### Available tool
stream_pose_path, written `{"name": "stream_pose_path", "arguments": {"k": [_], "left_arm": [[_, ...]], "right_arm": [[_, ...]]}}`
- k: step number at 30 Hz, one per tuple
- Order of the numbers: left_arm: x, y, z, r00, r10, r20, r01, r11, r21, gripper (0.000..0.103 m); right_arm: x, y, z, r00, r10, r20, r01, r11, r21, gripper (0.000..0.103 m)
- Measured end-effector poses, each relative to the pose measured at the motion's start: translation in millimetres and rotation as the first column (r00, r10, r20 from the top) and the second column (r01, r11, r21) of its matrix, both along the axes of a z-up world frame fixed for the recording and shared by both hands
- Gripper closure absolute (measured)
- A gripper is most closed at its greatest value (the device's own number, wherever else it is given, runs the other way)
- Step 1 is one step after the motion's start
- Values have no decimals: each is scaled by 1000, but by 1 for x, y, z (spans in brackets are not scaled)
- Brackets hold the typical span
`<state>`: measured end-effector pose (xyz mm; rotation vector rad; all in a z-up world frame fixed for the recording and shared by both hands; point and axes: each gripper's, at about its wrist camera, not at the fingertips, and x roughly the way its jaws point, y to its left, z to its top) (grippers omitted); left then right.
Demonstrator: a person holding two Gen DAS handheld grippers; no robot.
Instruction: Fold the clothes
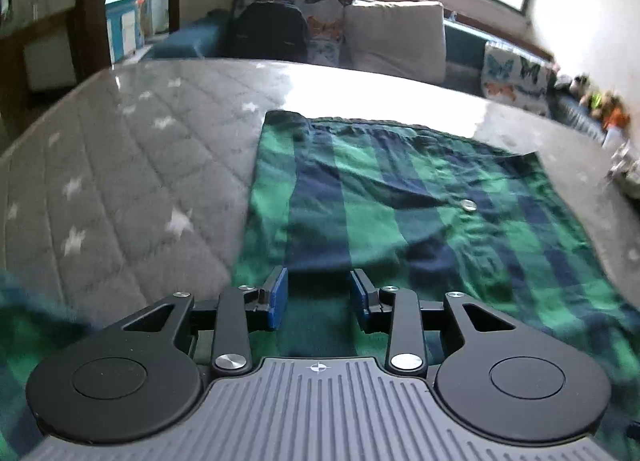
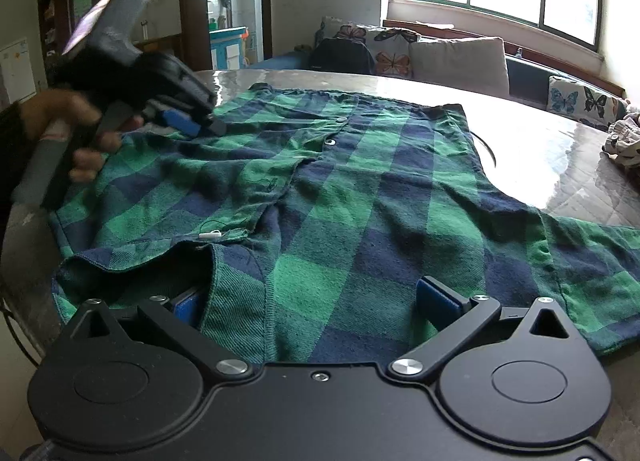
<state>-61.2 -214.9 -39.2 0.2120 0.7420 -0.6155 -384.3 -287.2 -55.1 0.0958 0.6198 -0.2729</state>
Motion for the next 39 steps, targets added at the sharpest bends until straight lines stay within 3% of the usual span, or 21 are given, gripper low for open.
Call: {"name": "stream_pose_path", "arguments": {"k": [6, 11, 13, 17, 20, 23, 25, 29, 39], "left_arm": [[31, -30, 1, 999, 6, 39, -8, 999, 54, 69], [61, -42, -1, 995, 73, 72, -79, 993, 85, 60], [80, -46, -2, 993, 89, 81, -97, 991, 90, 49], [98, -59, -2, 982, 116, 150, -138, 980, 144, 50], [117, -64, -3, 980, 133, 148, -152, 980, 125, 49], [123, -56, 3, 983, 152, 107, -164, 979, 118, 59], [118, -37, 10, 987, 151, 59, -156, 983, 95, 60], [92, -6, 24, 988, 134, 76, -140, 987, 81, 59], [-13, 62, 23, 997, 54, 46, -55, 998, 17, 59]], "right_arm": [[1, 0, 1, 1000, 1, -4, -1, 1000, 3, 0], [3, 1, 1, 1000, 2, -11, -2, 1000, 7, 0], [4, 1, 1, 1000, 4, -13, -3, 1000, 8, 0], [6, -1, 1, 1000, 7, -17, -6, 1000, 9, 0], [7, -1, 1, 1000, 5, -19, -5, 1000, 9, 0], [10, -1, 1, 1000, 6, -22, -6, 1000, 11, 0], [11, -2, 1, 1000, 6, -24, -6, 1000, 12, 0], [13, -2, 0, 1000, 5, -20, -5, 1000, 11, 0], [12, -1, 0, 1000, 3, -15, -3, 1000, 7, 0]]}}
